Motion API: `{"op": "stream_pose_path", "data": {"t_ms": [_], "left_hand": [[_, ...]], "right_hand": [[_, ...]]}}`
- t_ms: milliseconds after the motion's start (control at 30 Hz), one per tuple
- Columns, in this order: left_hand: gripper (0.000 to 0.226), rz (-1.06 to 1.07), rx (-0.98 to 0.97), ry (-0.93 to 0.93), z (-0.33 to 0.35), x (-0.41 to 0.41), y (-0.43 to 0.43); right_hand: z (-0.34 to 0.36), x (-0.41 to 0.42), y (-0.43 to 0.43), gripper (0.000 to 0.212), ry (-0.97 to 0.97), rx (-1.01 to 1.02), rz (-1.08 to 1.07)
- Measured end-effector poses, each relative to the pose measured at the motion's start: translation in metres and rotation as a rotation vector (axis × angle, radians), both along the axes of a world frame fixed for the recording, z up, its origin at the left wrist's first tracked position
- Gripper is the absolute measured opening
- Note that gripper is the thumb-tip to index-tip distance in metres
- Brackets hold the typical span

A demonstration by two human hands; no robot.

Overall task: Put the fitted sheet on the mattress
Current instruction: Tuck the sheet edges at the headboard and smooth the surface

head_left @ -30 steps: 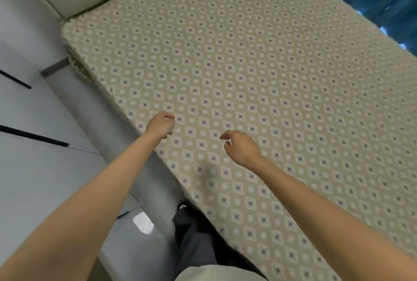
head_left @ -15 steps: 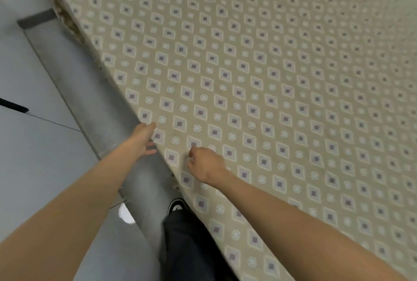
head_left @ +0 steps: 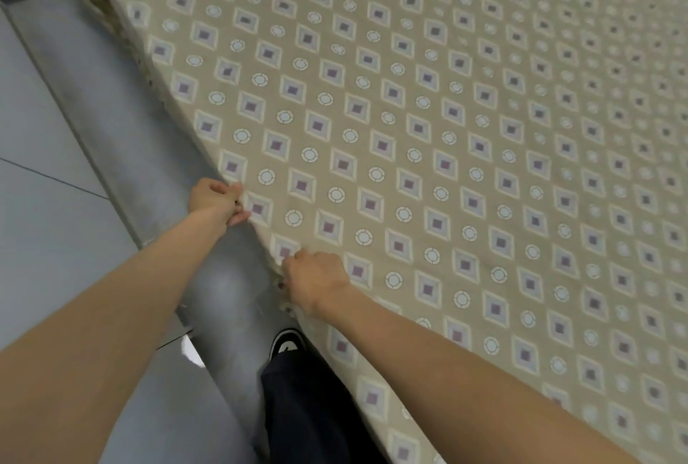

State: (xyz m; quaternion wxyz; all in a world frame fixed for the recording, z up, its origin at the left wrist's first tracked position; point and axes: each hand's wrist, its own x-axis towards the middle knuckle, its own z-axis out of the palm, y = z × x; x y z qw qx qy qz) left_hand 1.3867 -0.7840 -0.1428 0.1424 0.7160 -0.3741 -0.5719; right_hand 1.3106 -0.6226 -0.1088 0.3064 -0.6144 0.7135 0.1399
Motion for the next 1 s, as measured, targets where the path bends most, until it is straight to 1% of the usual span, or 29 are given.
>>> {"op": "stream_pose_path", "data": {"t_ms": [133, 233, 333, 467, 500, 533, 567, 600, 667, 733, 867, 933, 1000], "left_hand": [[0.028, 0.009, 0.095, 0.065, 0.014, 0.001, 0.002], [0.024, 0.030, 0.206, 0.125, 0.021, 0.011, 0.004], [0.018, 0.078, 0.268, 0.178, 0.022, 0.022, 0.009], [0.016, 0.068, 0.280, 0.133, 0.023, 0.011, 0.013], [0.008, 0.044, 0.285, 0.116, 0.024, 0.005, 0.013], [0.008, 0.020, 0.294, 0.107, 0.026, 0.002, 0.016], [0.023, -0.004, 0.304, 0.094, 0.026, 0.000, 0.018], [0.032, -0.021, 0.314, 0.085, 0.026, -0.002, 0.021], [0.036, -0.064, 0.318, 0.066, 0.033, -0.001, 0.035], [0.036, -0.103, 0.351, 0.073, 0.041, -0.001, 0.052], [0.041, -0.143, 0.337, 0.051, 0.057, -0.005, 0.100], [0.040, -0.171, 0.338, 0.022, 0.065, -0.006, 0.132], [0.038, -0.225, 0.357, -0.019, 0.078, -0.007, 0.167]], "right_hand": [[0.007, -0.002, 0.001, 0.030, -0.043, -0.006, 0.031], [0.009, 0.000, 0.003, 0.027, -0.083, -0.021, 0.038], [0.006, 0.006, 0.007, 0.023, -0.081, -0.022, 0.064], [0.000, 0.009, 0.010, 0.023, -0.060, -0.053, 0.044], [-0.001, 0.008, 0.012, 0.024, -0.070, -0.065, 0.024], [-0.001, 0.007, 0.015, 0.025, -0.095, -0.072, -0.009], [0.000, 0.006, 0.018, 0.027, -0.130, -0.082, -0.053], [0.002, 0.004, 0.022, 0.029, -0.177, -0.093, -0.112], [0.008, 0.000, 0.038, 0.026, -0.300, -0.093, -0.246], [0.011, -0.005, 0.052, 0.020, -0.368, -0.097, -0.331], [0.026, -0.023, 0.093, 0.019, -0.307, -0.093, -0.409], [0.036, -0.032, 0.122, 0.019, -0.255, -0.019, -0.440], [0.041, -0.041, 0.157, 0.023, -0.214, 0.101, -0.461]]}}
